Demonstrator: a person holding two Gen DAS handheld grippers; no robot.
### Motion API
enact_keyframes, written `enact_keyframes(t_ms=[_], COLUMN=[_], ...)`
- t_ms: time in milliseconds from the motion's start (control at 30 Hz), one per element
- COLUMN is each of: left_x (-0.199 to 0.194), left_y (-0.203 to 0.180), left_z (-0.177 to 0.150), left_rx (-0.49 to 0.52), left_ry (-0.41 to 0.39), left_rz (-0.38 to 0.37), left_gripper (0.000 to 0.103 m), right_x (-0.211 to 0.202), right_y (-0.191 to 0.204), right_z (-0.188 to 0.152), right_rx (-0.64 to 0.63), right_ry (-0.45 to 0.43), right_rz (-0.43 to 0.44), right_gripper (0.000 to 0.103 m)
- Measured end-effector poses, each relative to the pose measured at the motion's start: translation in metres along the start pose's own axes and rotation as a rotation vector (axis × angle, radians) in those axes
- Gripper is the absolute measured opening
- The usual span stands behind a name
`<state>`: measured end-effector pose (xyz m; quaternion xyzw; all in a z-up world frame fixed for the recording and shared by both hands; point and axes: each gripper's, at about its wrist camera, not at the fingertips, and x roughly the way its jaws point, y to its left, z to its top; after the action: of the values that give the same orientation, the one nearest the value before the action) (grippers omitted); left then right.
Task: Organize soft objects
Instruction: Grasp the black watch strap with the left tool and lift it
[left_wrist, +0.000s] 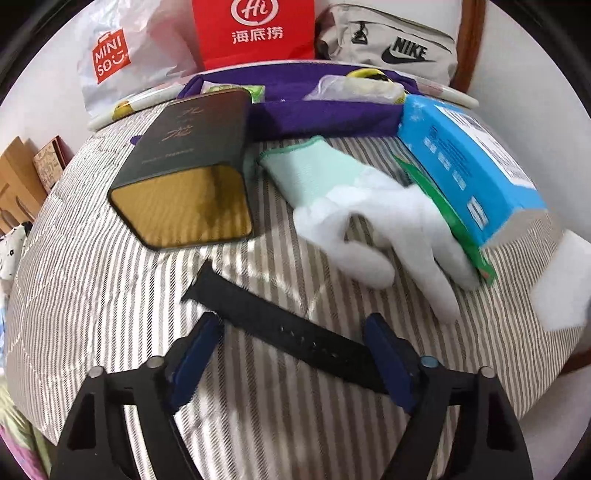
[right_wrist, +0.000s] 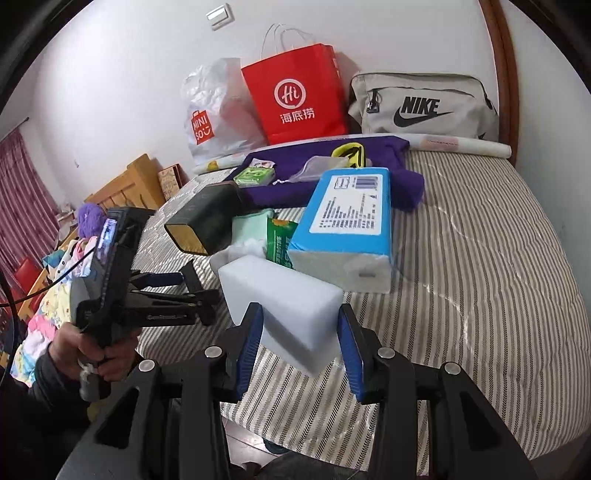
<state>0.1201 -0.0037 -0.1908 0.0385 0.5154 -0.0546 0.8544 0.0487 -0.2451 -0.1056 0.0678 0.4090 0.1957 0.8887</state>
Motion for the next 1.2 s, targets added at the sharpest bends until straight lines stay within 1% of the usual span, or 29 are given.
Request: enact_keyframes(t_ms=[67,100,200,267,333,367,433,500,567,733,767,867,900,1000,1067,1200], left_x=[-0.004,-0.006,-0.010,-0.010,-0.008,-0.007,-0.009,-0.010,-0.012,-0.015,-0.014,-0.011,-0.011,-0.012,-0.011,-0.011], left_y=[0.007,0.012,0.024,0.027,0.023,0.021,0.015,0.014,0.020,0.038,0.037,0.031,0.032,0.039,0.040,0.031], left_z=[-0.006,-0.011,-0.017,-0.018,-0.016,-0.015,-0.013,-0.012,-0.013,-0.018,-0.017,-0.016,-0.016,-0.015,-0.015,-0.017], left_rx=[-0.004,0.001,-0.035,-0.049,-0.058,-0.049,-0.010,0.018,0.004,-0.071,-0.071,-0.047,-0.050,-0.084,-0.089,-0.035], left_ry=[0.010,0.017,0.035,0.038,0.026,0.008,-0.038,-0.057,-0.061,-0.056,-0.057,-0.071,-0.074,-0.068,-0.070,-0.098], left_rz=[-0.002,0.004,0.006,0.011,0.026,0.029,0.008,-0.011,-0.025,-0.083,-0.081,-0.042,-0.041,-0.081,-0.087,-0.039], left_gripper=[0.078,0.079,0.079,0.079,0.076,0.072,0.044,0.028,0.023,0.023,0.023,0.021,0.021,0.021,0.021,0.020], right_x=[0.000,0.001,0.002,0.004,0.006,0.008,0.011,0.013,0.015,0.017,0.018,0.022,0.022,0.023,0.024,0.027], right_y=[0.000,0.000,0.002,0.001,0.001,-0.001,-0.002,-0.004,-0.006,-0.011,-0.012,-0.013,-0.013,-0.011,-0.010,-0.012], right_z=[-0.002,-0.003,-0.006,-0.007,-0.008,-0.008,-0.009,-0.011,-0.013,-0.017,-0.018,-0.017,-0.018,-0.018,-0.018,-0.018], right_rx=[0.005,0.006,0.002,0.003,0.008,0.013,0.014,0.007,0.002,0.001,0.002,0.009,0.009,0.007,0.002,0.009], right_ry=[-0.002,-0.001,0.003,0.008,0.010,0.014,0.024,0.033,0.040,0.046,0.049,0.058,0.059,0.061,0.061,0.058], right_rz=[0.009,0.015,0.020,0.025,0.029,0.028,0.014,-0.015,-0.043,-0.080,-0.082,-0.082,-0.082,-0.081,-0.088,-0.086], right_gripper=[0.041,0.041,0.041,0.041,0.041,0.041,0.041,0.041,0.041,0.041,0.041,0.041,0.041,0.041,0.041,0.041])
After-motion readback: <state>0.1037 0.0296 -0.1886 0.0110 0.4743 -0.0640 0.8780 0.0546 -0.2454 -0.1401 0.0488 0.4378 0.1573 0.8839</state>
